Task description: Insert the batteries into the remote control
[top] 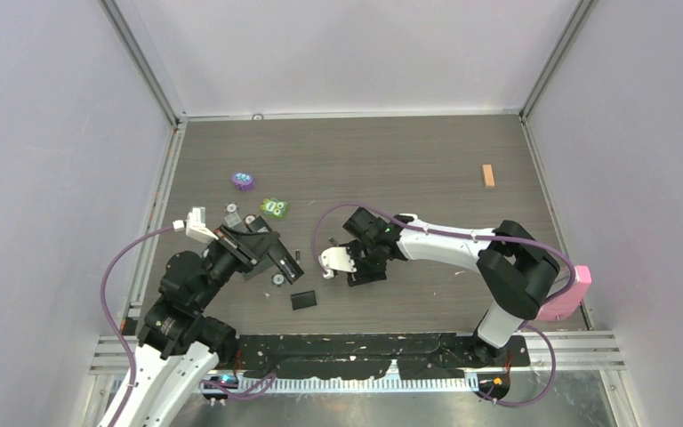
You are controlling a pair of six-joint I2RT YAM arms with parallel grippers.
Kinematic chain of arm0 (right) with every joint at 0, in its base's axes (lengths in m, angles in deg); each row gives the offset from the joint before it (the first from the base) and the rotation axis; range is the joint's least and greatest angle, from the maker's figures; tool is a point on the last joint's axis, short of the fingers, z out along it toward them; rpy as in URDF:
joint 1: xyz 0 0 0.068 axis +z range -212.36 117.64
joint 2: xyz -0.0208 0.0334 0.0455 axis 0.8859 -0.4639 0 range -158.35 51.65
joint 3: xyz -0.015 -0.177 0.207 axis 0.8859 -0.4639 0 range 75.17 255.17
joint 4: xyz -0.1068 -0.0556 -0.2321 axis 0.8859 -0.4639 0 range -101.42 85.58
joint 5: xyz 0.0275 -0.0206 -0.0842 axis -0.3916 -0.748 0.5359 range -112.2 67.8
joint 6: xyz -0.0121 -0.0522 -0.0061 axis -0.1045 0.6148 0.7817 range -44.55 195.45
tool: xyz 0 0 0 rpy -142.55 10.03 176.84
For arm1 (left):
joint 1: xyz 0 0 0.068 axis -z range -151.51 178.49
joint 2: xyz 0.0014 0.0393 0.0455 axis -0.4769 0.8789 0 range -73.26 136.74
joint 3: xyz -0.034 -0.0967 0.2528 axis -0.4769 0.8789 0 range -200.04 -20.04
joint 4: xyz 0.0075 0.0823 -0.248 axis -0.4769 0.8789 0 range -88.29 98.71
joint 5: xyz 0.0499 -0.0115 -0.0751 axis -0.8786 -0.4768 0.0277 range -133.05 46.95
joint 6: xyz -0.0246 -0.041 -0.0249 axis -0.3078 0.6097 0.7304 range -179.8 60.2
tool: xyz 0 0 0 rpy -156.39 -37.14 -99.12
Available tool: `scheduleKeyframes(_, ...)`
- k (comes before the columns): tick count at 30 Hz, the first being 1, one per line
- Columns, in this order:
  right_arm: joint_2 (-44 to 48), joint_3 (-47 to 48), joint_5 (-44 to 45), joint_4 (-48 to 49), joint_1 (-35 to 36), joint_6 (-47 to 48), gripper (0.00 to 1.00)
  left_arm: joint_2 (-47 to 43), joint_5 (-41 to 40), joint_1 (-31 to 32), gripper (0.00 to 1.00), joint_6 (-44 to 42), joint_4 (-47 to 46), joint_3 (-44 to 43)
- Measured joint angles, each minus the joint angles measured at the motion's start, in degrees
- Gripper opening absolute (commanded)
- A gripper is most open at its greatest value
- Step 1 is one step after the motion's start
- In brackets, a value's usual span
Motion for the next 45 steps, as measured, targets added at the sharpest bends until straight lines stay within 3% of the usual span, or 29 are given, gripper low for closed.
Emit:
scheduleKeyframes(20,-1.0,0.8,-2.6,-4.8,0.1,1.0,0.58,0.0,4.1,-3.0,0.0,0.9,-1.3,1.0)
scheduleKeyframes(30,-2.7,1.7,-3.0,-4.8,0.9,-1.9,0.49,-0.1,4.2,-3.6,0.0,0.9,-1.4,1.1)
scheduleKeyframes(34,-2.9,1.7,-2.4,-4.8,1.4,-3.5,0.39,-0.1,4.2,-3.9,0.0,0.9,-1.4,1.2)
scheduleKeyframes(36,-3.3,2.1,-1.9,-4.8,1.8,-4.4,0.19,-0.1,4.2,-4.0,0.0,0.9,-1.4,1.2)
scheduleKeyframes(38,-3.7,2.5,-1.4,-4.8,2.2,-5.0,0.07,-0.3,4.2,-4.2,0.0,0.9,-1.4,1.2)
scheduleKeyframes(45,-3.6,2.3,2.9,-2.9,3.3,-7.7,0.05,-2.7,3.7,-4.5,0.0,0.9,-1.3,1.2)
